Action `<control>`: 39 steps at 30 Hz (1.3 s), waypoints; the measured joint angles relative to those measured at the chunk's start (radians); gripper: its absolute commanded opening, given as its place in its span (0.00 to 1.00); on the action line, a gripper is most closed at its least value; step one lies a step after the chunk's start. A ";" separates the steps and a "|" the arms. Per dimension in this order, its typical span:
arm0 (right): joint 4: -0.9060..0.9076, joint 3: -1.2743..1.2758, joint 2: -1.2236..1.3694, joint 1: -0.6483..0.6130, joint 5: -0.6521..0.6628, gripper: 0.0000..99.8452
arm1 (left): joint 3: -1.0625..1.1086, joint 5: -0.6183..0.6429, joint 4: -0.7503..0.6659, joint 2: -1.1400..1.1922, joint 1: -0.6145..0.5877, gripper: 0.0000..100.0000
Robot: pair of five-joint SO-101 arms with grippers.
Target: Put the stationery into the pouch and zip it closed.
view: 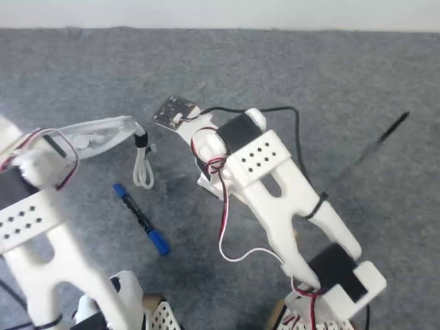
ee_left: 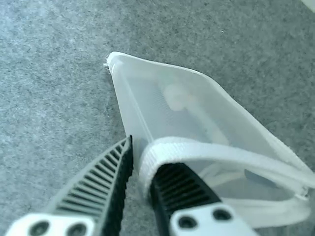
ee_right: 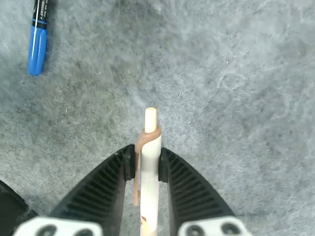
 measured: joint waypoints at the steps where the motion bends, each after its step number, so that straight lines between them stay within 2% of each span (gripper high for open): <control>1: 0.000 0.000 -0.009 0.000 0.000 0.01 | 0.000 0.000 0.000 0.000 0.003 0.01; 21: 0.000 0.052 -0.400 -0.003 0.000 0.01 | 0.000 0.003 0.000 0.000 0.006 0.01; 29: -0.017 0.052 -0.532 -0.112 0.000 0.01 | 0.000 0.003 0.000 0.000 0.005 0.01; 39: -0.155 0.052 -0.641 -0.155 0.000 0.01 | 0.000 0.003 0.000 0.000 0.005 0.01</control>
